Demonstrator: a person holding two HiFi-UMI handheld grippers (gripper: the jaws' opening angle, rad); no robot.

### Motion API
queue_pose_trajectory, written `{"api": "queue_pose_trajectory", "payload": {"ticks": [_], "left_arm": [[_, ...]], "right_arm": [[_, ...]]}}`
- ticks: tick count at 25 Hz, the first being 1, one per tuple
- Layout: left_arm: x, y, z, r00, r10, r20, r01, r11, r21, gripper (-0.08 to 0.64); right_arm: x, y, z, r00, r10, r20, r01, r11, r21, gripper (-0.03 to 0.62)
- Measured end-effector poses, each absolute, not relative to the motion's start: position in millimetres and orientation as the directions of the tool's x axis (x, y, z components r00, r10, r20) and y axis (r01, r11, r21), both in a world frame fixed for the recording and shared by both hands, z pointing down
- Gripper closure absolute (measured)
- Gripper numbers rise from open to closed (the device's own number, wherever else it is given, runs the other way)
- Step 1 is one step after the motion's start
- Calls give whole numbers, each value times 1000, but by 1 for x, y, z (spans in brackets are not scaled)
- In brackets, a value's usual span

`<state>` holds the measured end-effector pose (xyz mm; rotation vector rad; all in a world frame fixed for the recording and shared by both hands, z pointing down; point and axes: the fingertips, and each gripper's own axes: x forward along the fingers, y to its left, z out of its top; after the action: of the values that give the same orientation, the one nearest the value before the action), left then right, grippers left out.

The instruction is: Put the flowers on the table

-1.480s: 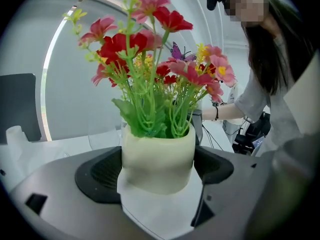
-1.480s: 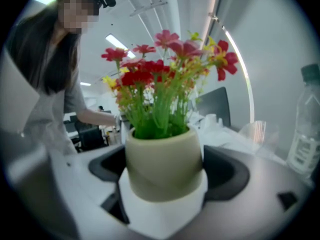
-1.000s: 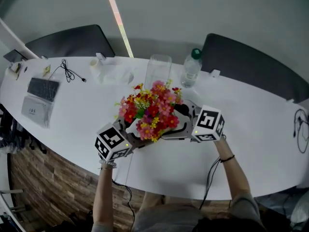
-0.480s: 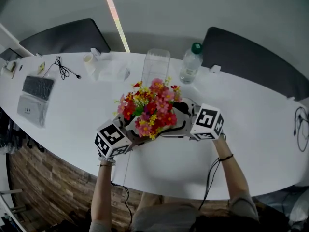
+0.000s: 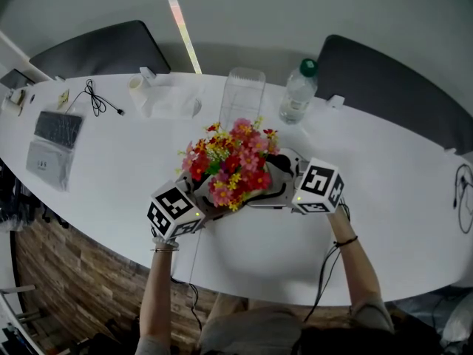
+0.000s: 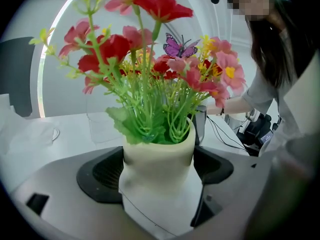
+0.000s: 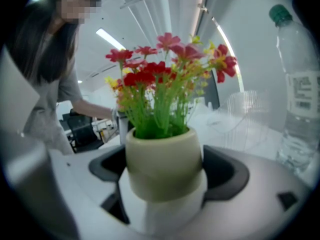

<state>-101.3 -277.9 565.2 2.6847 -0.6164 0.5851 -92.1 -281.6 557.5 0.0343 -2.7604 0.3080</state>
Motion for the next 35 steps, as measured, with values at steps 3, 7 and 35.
{"api": "queue_pose_trajectory", "payload": {"ticks": [3,7,35], "left_arm": [[-101,-278,568,821,-337,461,-472,-855,214,114],[-101,-278,570,820,-338,462,-472,-856,211,114],[-103,-273,578,745,-439,502,-516,-856,17,114]], "right_arm": [[-92,-282,561,-933,10,360,-69,977,-204,132],[-92,-282,563,-932,7,363,-73,976,-205,132],[-88,-274,581,-888,-47,457,-111,987,-115,133]]}}
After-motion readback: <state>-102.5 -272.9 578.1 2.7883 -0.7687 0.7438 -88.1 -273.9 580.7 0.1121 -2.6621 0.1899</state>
